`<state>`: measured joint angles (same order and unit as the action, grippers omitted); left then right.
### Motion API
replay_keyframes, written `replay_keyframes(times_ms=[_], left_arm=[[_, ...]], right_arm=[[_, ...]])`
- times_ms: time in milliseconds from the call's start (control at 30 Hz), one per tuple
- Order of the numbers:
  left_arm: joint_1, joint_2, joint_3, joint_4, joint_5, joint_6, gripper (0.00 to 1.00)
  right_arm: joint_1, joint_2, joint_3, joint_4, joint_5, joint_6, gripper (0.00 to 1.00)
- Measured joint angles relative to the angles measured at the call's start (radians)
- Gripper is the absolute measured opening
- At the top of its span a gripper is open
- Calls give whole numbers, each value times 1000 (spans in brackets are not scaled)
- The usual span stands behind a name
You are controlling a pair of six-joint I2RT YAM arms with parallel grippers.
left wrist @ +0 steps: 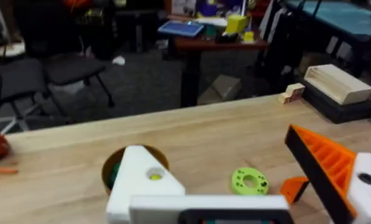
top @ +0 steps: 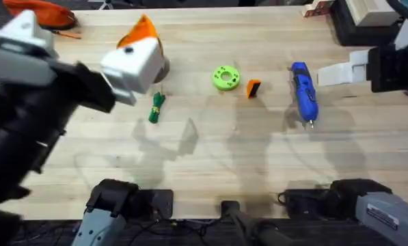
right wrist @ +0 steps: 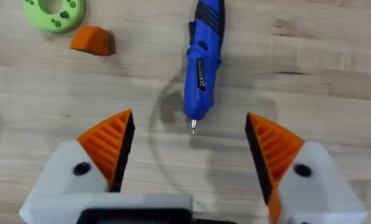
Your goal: Pick up the gripper from the table and insert it into the empty holder that is missing its gripper. Then pick up a screw, insert it into the mounting hole, and use the screwdriver to tighten it. Finally, clean up the table by picking up the vegetable and placing it into the bucket.
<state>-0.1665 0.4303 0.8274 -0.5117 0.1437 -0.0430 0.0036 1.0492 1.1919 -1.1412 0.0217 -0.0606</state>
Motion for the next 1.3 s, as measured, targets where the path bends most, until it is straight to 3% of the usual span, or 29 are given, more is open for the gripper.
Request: replay_keyframes(times_ms=[367, 600, 733, 900, 1167, 1300], left_arm=[[100, -266, -398, 347, 199, 28, 985], [138, -331, -580, 530, 393, -32, 985], [140, -394, -650, 574, 499, -67, 985], [148, -427, -707, 628, 577, -136, 985], [141, -427, -798, 753, 712, -149, 985], [141, -427, -821, 750, 759, -177, 985]], right_arm=[[0, 0, 0, 0, 0, 0, 994], [0, 0, 0, 0, 0, 0, 994], [0, 0, 0, 0, 0, 0, 994], [0, 0, 0, 0, 0, 0, 994], [0, 0, 0, 0, 0, 0, 993], [0, 0, 0, 0, 0, 0, 993]])
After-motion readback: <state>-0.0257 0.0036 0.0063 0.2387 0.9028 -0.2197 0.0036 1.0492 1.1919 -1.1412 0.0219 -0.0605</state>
